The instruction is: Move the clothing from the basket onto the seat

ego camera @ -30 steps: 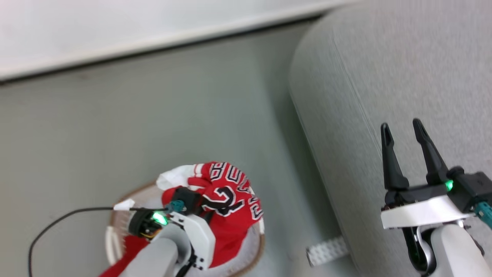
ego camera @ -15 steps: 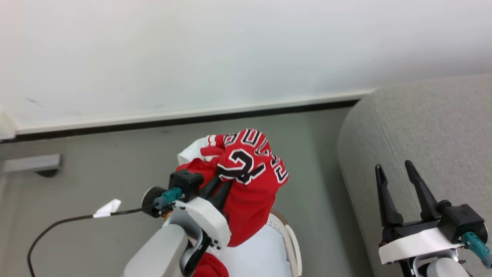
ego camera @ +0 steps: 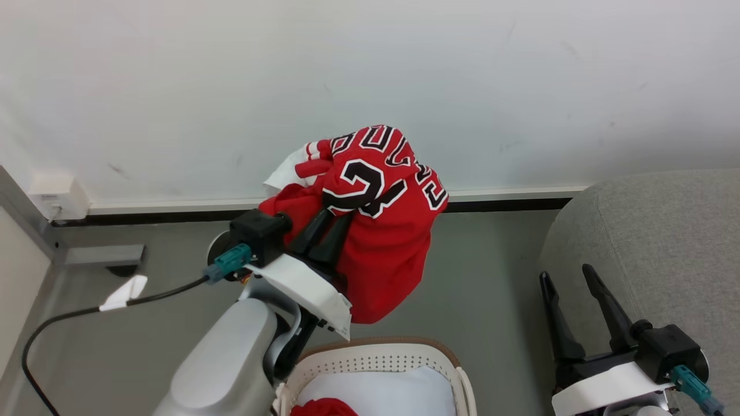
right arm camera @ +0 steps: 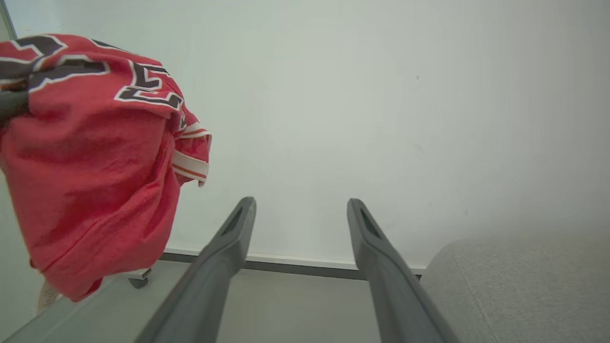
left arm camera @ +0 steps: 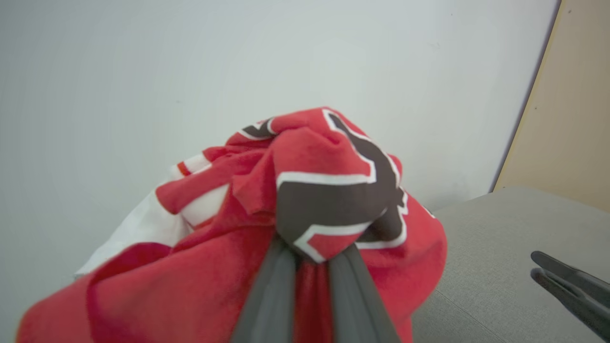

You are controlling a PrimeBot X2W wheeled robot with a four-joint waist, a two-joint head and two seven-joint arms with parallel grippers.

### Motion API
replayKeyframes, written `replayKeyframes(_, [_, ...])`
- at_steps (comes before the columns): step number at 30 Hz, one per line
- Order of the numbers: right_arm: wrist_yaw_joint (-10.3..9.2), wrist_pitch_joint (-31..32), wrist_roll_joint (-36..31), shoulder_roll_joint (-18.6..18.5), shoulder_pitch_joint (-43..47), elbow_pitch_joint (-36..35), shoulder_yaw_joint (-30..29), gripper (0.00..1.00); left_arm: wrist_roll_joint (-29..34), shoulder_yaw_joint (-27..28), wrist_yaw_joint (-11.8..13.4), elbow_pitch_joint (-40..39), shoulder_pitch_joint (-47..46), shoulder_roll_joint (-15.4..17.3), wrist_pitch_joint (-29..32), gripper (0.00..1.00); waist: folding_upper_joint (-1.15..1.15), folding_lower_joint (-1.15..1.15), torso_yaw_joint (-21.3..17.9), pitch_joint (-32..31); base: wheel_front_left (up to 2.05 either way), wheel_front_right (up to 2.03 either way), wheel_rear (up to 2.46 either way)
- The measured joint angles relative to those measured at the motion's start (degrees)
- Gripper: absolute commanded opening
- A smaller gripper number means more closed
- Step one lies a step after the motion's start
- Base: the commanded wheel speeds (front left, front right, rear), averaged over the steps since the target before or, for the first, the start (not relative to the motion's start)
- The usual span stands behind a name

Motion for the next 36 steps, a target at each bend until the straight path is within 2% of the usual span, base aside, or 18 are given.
replayKeyframes(15, [0.00, 0.00, 2.36, -1.30, 0.03, 0.15, 5.19, 1.00, -1.35, -0.27, 1.18, -2.85, 1.48, 0.71, 1.40, 0.00, 0.00, 0.01, 0.90, -0.29, 0.00, 0.00, 0.00])
replayKeyframes(18, [0.00, 0.00, 9.00, -1.15, -0.03, 0.15, 8.97, 1.00, -1.52, -0.78, 1.18, -2.82, 1.89, 0.49, 1.38, 0.00, 0.00, 0.01, 1.14, -0.51, 0.00, 0.00, 0.00])
replayKeyframes(22, [0.00, 0.00, 14.69, -3.39, -2.17, -0.02, 16.96, 1.00, -1.58, -2.02, 1.00, -2.69, 2.21, -0.22, 1.37, 0.00, 0.00, 0.01, 2.02, -0.83, 0.00, 0.00, 0.00])
replayKeyframes(33, [0.00, -0.01, 28.05, -7.21, -10.02, 4.88, 27.86, 1.00, -3.02, -7.14, 0.13, -3.03, 2.64, -2.76, 1.51, 0.00, 0.00, 0.01, 7.48, -1.56, 0.00, 0.00, 0.00])
replayKeyframes(36, [0.00, 0.02, 34.63, -7.88, -11.36, 6.04, 32.12, 1.00, -3.57, -8.77, -0.09, -3.18, 2.60, -3.37, 1.70, 0.00, 0.00, 0.01, 9.40, -1.68, 0.00, 0.00, 0.00])
